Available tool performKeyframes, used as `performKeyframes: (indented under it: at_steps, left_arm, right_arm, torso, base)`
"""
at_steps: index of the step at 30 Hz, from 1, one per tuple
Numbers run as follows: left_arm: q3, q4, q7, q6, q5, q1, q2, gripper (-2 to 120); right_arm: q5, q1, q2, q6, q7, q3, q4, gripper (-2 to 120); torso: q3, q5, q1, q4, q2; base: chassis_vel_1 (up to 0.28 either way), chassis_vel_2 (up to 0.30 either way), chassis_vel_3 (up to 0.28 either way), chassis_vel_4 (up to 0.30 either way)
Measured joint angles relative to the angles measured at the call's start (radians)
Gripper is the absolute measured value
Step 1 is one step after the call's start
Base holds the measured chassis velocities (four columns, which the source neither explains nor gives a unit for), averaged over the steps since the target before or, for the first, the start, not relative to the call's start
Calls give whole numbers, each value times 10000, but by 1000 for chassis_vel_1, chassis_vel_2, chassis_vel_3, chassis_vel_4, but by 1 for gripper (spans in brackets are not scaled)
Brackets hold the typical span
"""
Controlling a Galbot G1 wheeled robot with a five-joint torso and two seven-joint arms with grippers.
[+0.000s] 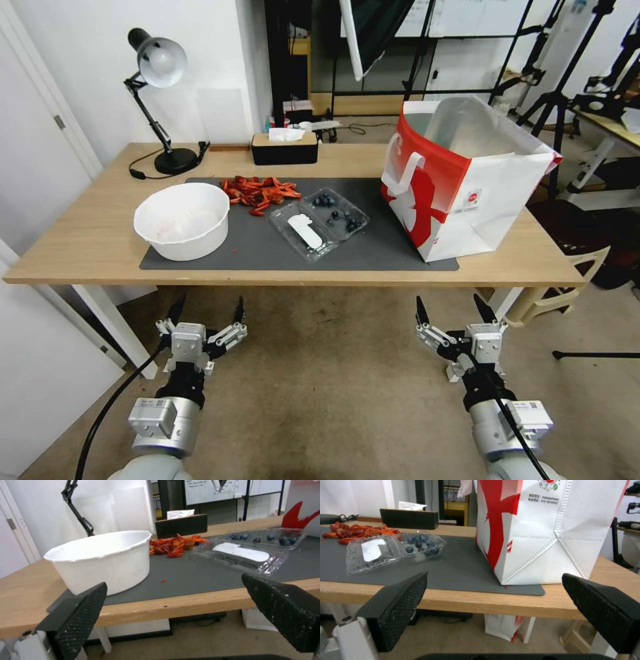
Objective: Close the takeout container lid, then place the container into the takeout bag.
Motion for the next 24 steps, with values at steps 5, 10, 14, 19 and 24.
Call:
performKeyframes:
  at_steps: [5, 10, 14, 19, 24]
  left_arm:
    - [0, 0, 0, 0, -1, -1, 0, 100]
    - [0, 0, 0, 0, 0, -1, 0, 100]
    - [150, -72, -281, 46, -113, 60, 64, 100]
    - [970, -500, -1696, 398, -710, 408, 405, 100]
    - [1902, -985, -3304, 797, -1396, 807, 796, 100]
  right_arm:
    - [0, -1, 0, 0, 1, 0, 0, 100]
    - [1, 0, 0, 0, 1, 0, 0, 100]
    - [-324, -71, 190, -10, -31, -375, -87, 100]
    - [-1656, -436, 1017, -145, -319, -1962, -557, 100]
    - [-1720, -446, 1102, -206, -368, -2109, -639, 100]
  torso:
    - [0, 0, 0, 0, 0]
    - [0, 0, 0, 0, 0]
    - [1, -7, 1, 1, 0]
    - [0, -2, 0, -1, 0]
    - [0, 0, 0, 0, 0]
  base:
    - [0, 0, 0, 0]
    - [0, 0, 0, 0]
    - [0, 0, 0, 0]
    - [0, 0, 0, 0]
    - [0, 0, 0, 0]
